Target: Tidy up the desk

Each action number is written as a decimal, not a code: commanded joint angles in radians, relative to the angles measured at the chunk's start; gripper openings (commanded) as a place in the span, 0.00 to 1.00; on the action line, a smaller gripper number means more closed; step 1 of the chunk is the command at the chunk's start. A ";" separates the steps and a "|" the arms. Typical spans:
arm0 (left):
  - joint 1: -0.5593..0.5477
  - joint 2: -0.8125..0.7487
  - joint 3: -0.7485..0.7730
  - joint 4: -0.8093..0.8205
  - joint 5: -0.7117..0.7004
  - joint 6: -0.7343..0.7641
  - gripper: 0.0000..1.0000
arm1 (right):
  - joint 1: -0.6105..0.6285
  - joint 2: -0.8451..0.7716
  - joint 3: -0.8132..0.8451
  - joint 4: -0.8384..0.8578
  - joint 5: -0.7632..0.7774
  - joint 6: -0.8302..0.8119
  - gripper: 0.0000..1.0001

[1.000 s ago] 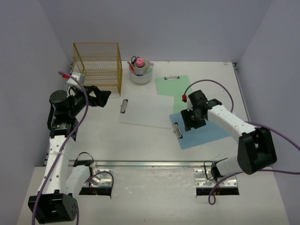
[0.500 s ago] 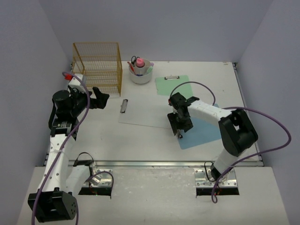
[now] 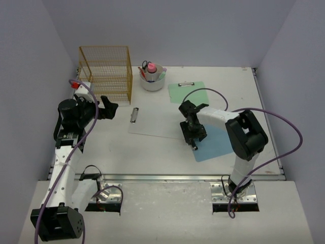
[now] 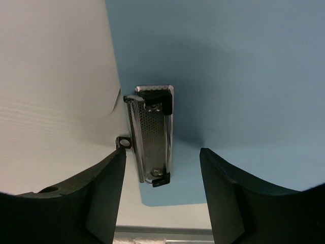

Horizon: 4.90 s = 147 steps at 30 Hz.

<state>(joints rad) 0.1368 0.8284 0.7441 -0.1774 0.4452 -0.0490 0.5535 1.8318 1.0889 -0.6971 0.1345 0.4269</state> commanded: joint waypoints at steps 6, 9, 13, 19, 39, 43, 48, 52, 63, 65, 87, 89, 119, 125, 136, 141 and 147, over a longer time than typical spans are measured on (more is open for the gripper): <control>-0.008 -0.012 0.005 0.044 -0.006 0.012 1.00 | 0.026 -0.002 -0.072 0.132 0.072 0.014 0.43; -0.008 -0.008 0.008 0.048 -0.005 0.009 1.00 | 0.028 -0.006 -0.100 0.140 0.059 0.013 0.28; -0.008 0.005 0.013 0.052 0.001 0.005 1.00 | 0.028 -0.030 -0.112 0.125 0.010 0.003 0.06; -0.011 0.009 0.019 0.069 0.107 0.051 1.00 | 0.026 -0.117 -0.056 0.056 -0.133 -0.049 0.00; -0.534 0.006 0.046 -0.563 0.553 1.887 0.94 | 0.015 -0.324 0.104 -0.081 -0.741 -0.098 0.00; -0.687 0.073 0.084 -0.535 0.475 1.845 0.90 | 0.013 -0.317 0.105 -0.080 -0.817 -0.074 0.00; -0.818 0.173 0.148 -0.513 0.395 1.776 0.81 | 0.013 -0.312 0.117 -0.080 -0.837 -0.065 0.00; -0.884 0.184 0.115 -0.384 0.339 1.734 0.77 | 0.013 -0.304 0.108 -0.082 -0.863 -0.055 0.00; -1.009 0.278 0.147 -0.286 0.265 1.721 0.66 | 0.013 -0.275 0.123 -0.074 -0.890 -0.016 0.00; -1.016 0.287 0.149 -0.278 0.262 1.715 0.66 | 0.013 -0.278 0.125 -0.075 -0.860 -0.013 0.00; -0.986 0.122 0.090 0.220 -0.164 -0.234 0.78 | -0.104 -0.443 0.135 0.058 -0.444 0.293 0.00; -0.963 0.157 0.110 0.225 -0.168 -0.291 0.77 | -0.106 -0.450 0.158 0.061 -0.406 0.311 0.00; -0.846 0.652 0.399 0.137 -0.202 -0.440 0.52 | -0.059 -0.460 0.229 0.100 -0.301 0.403 0.00; -0.837 0.655 0.394 0.153 -0.212 -0.441 0.46 | -0.058 -0.465 0.225 0.094 -0.313 0.412 0.00; -0.792 0.657 0.384 0.243 -0.183 -0.494 0.29 | -0.048 -0.483 0.178 0.109 -0.360 0.431 0.00; -0.792 0.673 0.399 0.224 -0.183 -0.491 0.00 | -0.035 -0.485 0.167 0.136 -0.400 0.418 0.00; -0.792 0.600 0.354 0.219 -0.190 -0.445 0.00 | -0.034 -0.493 0.207 0.159 -0.404 0.322 0.68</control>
<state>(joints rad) -0.6747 1.4895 1.1026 -0.0275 0.3069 -0.5307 0.4870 1.3865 1.2517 -0.5563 -0.1720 0.8161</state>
